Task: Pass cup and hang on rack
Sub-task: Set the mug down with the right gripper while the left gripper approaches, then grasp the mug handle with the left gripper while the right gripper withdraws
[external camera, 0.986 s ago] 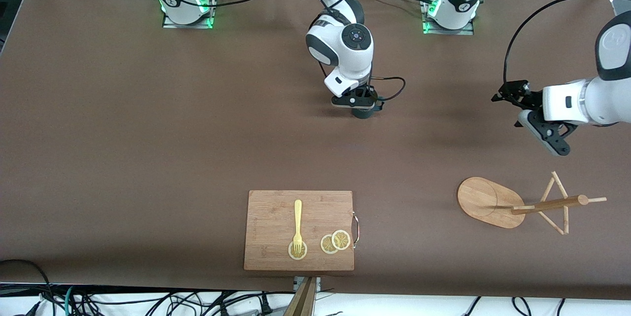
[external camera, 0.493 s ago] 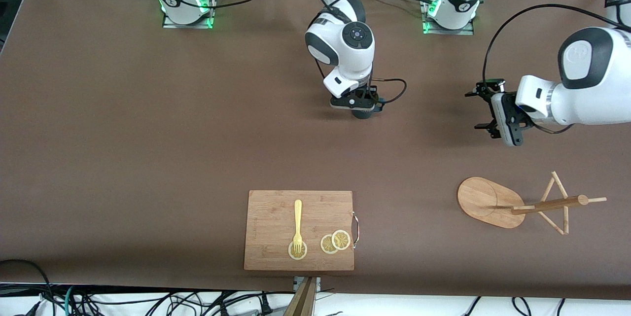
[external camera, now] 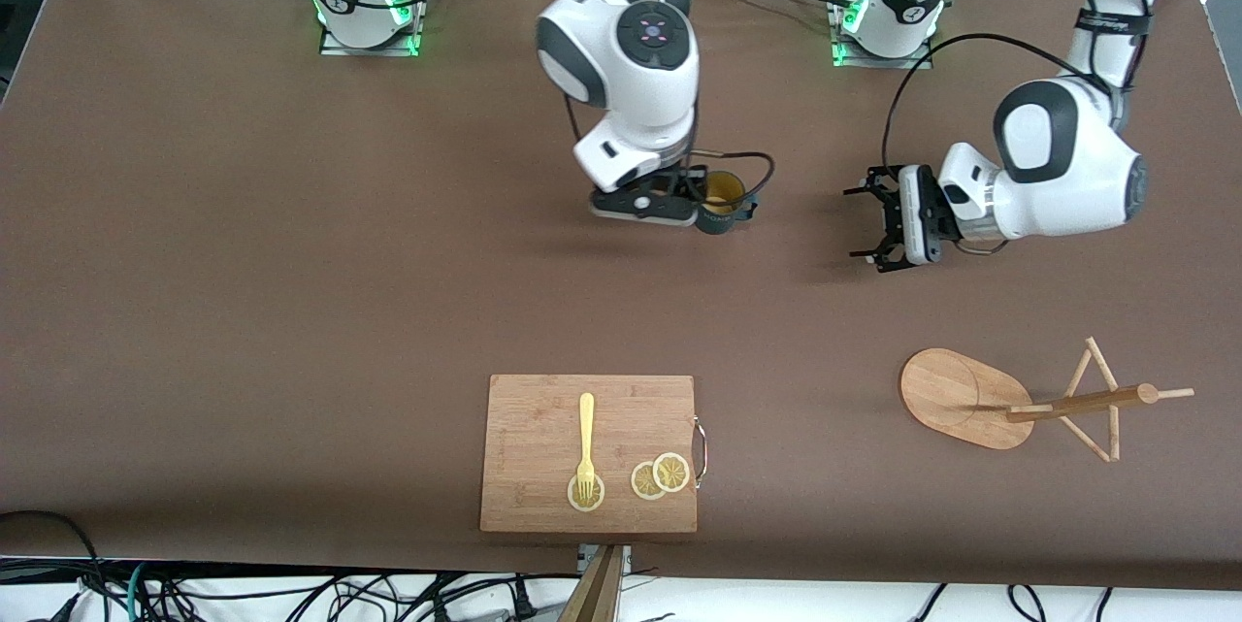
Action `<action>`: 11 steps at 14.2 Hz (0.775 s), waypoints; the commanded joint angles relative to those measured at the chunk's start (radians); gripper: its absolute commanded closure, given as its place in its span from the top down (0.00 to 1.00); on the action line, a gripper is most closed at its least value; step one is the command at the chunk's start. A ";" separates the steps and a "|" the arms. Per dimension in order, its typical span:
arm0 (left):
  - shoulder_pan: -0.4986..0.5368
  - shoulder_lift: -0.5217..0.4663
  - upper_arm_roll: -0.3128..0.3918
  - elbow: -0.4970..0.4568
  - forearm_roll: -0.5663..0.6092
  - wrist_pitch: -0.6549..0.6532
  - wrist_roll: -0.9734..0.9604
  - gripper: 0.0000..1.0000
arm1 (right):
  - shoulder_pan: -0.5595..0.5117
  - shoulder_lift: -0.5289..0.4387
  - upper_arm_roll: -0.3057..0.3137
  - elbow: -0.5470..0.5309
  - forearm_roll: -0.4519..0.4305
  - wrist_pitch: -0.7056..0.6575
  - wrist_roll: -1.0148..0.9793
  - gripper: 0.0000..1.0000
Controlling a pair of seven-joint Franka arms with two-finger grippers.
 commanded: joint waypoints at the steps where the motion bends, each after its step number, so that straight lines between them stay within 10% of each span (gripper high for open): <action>1: 0.001 0.009 -0.042 -0.065 -0.119 0.103 0.202 1.00 | -0.045 -0.089 -0.057 -0.046 -0.001 -0.055 -0.068 1.00; 11: -0.031 0.247 -0.067 -0.096 -0.518 0.185 0.841 1.00 | -0.257 -0.353 -0.161 -0.212 0.115 -0.198 -0.470 1.00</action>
